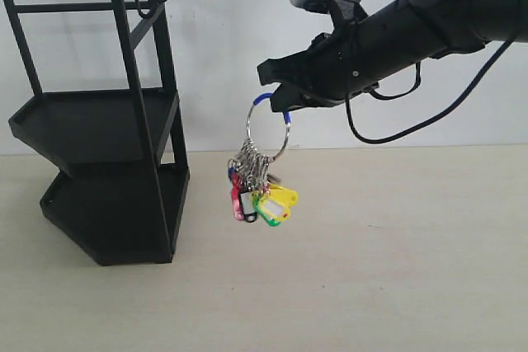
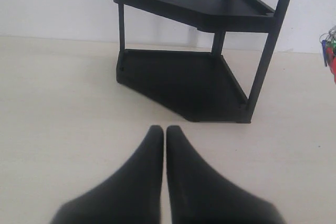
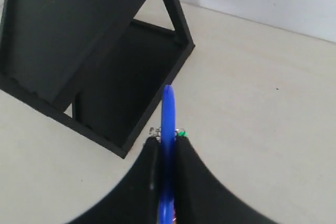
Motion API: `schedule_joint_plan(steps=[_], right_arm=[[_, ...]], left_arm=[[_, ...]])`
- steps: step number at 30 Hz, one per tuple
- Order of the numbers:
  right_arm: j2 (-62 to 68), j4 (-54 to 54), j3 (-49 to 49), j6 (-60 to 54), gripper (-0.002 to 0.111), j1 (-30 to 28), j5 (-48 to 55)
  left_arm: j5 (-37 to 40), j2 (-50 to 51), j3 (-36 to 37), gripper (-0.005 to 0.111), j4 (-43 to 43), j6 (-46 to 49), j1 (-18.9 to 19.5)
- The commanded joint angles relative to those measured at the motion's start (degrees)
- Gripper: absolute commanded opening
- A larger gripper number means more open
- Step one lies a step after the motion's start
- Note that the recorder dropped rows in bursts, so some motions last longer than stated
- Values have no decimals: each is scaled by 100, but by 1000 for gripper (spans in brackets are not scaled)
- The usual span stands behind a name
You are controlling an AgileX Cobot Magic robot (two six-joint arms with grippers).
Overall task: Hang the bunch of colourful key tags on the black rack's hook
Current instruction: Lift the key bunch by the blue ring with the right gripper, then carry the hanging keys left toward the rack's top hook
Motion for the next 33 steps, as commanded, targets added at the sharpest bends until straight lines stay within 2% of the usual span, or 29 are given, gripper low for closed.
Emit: schedule_joint_plan(steps=[1, 4, 12, 22, 33], right_arm=[[-352, 365, -74, -884, 0, 91, -235], [-588, 403, -74, -440, 0, 100, -686], [-870, 439, -74, -499, 0, 145, -682], [-885, 214, -74, -790, 0, 747, -1261], [-875, 249, -74, -895, 0, 1123, -2286]], left_arm=[[-39, -12, 16, 4, 28, 20, 14], [-39, -12, 16, 4, 28, 20, 14], [-39, -12, 16, 4, 28, 20, 14], [-39, -12, 16, 4, 28, 20, 14], [-39, -12, 16, 4, 28, 20, 14]])
